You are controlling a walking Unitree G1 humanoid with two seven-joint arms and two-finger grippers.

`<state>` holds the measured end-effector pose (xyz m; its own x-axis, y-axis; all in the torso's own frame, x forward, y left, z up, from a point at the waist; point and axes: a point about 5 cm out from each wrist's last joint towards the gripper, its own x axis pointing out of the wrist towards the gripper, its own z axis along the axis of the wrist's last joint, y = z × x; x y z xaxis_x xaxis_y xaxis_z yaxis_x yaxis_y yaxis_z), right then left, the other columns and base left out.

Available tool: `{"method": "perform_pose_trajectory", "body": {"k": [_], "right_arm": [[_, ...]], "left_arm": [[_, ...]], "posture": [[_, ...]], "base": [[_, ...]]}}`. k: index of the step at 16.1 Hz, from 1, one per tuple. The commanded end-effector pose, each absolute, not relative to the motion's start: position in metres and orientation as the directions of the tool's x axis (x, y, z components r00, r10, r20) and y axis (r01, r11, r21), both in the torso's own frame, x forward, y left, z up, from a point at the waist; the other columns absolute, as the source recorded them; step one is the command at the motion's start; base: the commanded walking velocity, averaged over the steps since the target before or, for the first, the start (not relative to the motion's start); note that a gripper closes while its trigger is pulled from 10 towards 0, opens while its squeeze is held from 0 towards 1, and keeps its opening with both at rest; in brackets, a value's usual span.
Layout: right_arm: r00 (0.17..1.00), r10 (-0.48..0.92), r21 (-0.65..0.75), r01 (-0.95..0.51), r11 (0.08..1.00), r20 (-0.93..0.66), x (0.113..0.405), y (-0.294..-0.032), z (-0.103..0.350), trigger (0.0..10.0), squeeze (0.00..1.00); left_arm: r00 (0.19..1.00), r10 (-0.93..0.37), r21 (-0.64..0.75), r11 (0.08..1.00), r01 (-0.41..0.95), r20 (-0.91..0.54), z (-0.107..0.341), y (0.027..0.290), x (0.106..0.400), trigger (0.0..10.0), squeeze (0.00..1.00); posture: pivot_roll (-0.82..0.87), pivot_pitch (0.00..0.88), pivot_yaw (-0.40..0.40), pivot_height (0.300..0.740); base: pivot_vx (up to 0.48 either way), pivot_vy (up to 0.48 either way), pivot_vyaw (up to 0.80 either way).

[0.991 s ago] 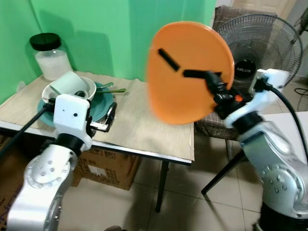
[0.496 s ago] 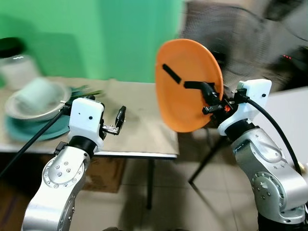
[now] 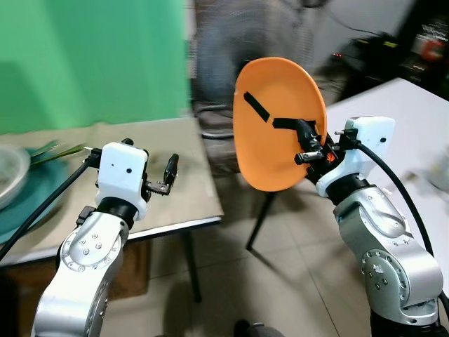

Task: Setting the table

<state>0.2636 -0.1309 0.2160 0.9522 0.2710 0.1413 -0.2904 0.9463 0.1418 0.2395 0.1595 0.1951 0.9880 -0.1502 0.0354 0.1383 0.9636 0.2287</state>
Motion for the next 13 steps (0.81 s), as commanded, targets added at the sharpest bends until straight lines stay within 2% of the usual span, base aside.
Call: {"method": "perform_pose_trajectory", "body": {"k": [1,5,8,13], "right_arm": [[0.939,0.281,0.151,-0.313,0.938,0.199,0.261,-0.133,0.230,10.0,0.00],[0.931,0.332,0.132,-0.352,0.927,0.152,0.262,-0.126,0.222,10.0,0.00],[0.946,0.308,0.141,-0.320,0.937,0.099,0.262,-0.127,0.214,10.0,0.00],[0.952,0.300,0.152,-0.307,0.940,0.064,0.262,-0.123,0.209,10.0,0.00]], "left_arm": [[0.986,-0.163,0.208,0.966,0.153,0.031,0.195,0.156,0.239,10.0,0.00],[0.991,-0.128,0.173,0.977,0.121,0.027,0.191,0.158,0.235,10.0,0.00],[0.990,-0.136,0.184,0.975,0.128,0.035,0.191,0.157,0.237,10.0,0.00],[0.992,-0.117,0.172,0.979,0.108,0.039,0.191,0.162,0.243,10.0,0.00]], "posture": [[-0.03,0.000,-0.016,0.740],[-0.02,0.000,-0.043,0.740],[-0.01,0.000,-0.044,0.740],[-0.02,0.000,-0.039,0.740]], "base": [[0.000,0.000,-0.80],[0.000,0.000,-0.80],[0.000,0.000,-0.80],[0.000,0.399,-0.80]]}}
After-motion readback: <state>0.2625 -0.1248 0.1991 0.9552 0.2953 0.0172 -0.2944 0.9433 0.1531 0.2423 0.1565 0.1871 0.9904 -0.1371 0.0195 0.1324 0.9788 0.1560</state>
